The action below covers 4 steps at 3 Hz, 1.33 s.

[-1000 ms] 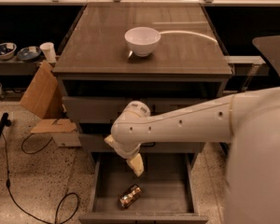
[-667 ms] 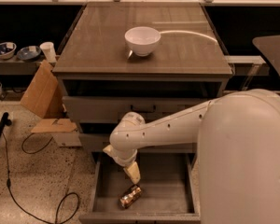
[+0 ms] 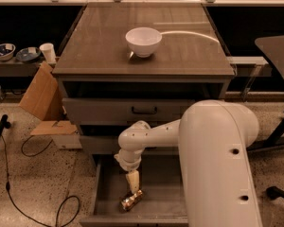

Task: Pick orange can from bottom drawer and place on counter

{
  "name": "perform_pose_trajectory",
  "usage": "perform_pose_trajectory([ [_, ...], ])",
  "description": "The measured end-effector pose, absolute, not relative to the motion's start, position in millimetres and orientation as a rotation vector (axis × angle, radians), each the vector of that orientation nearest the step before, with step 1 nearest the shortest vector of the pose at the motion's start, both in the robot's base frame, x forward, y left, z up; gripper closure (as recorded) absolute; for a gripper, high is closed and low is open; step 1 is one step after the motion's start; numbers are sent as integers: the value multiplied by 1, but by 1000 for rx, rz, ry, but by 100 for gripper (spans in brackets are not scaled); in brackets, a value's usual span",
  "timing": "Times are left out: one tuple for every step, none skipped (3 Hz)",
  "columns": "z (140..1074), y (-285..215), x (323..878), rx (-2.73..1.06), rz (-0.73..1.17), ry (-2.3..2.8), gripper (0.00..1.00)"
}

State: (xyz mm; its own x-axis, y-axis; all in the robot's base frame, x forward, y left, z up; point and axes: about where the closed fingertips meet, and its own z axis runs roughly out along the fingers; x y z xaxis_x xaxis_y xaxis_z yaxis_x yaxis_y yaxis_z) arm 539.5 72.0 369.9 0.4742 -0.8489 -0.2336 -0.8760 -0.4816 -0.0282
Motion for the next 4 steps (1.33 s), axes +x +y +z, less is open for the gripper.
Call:
perform_pose_trajectory([
  [344, 63, 541, -2406, 399, 1747, 0],
  [336, 45, 539, -2232, 409, 1914, 0],
  [327, 26, 529, -2068, 421, 2070, 0],
  [310, 16, 524, -1939, 472, 2199, 0],
])
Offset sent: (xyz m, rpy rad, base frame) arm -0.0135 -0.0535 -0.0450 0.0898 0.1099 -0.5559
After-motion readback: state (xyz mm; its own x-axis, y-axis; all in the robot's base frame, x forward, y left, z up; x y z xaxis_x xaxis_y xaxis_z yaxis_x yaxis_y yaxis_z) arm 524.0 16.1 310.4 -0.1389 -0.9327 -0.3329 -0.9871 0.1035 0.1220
